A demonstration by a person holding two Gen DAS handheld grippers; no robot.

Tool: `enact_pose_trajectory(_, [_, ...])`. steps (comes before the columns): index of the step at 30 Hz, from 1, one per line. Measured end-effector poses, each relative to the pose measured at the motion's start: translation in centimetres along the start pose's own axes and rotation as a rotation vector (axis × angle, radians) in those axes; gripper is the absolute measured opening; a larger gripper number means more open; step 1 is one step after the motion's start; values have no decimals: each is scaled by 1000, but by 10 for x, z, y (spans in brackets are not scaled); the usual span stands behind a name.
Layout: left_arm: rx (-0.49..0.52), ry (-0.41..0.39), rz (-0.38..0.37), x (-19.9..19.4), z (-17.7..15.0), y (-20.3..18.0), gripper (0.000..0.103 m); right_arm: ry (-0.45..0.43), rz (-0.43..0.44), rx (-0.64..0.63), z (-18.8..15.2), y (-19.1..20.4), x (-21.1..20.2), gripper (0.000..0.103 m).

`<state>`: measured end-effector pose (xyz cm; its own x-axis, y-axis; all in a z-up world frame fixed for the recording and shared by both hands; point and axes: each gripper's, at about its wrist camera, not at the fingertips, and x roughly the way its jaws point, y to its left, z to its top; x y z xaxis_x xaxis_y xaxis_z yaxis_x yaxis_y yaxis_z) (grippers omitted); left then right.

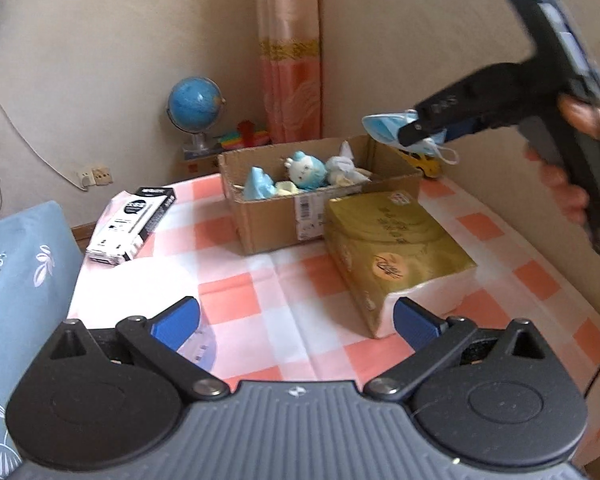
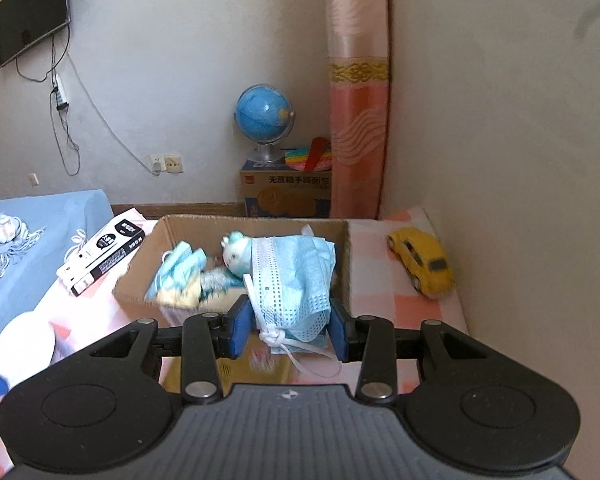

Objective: Organize soft objects

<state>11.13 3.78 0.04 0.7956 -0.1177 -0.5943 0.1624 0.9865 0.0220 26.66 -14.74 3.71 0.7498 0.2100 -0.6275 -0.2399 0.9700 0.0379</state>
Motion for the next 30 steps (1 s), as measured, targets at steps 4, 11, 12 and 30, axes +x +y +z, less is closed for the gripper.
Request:
enact_pose_trajectory(4, [-1,-14,5,1,-3,7,103,19,-40,-2,15,8,31,45])
enact_pose_trajectory(11, [-24,10,1,6,-9,20,103,34,-84,-16,21,16,65,45])
enact_pose_trajectory(12, [-32,10,-1,6,-9,21,103,37,-94,-16,21,16,68,48])
enact_pose_trajectory(30, [-16,-20,43,-11,-5,13,102,115,-106,42,-11,23,-2,103])
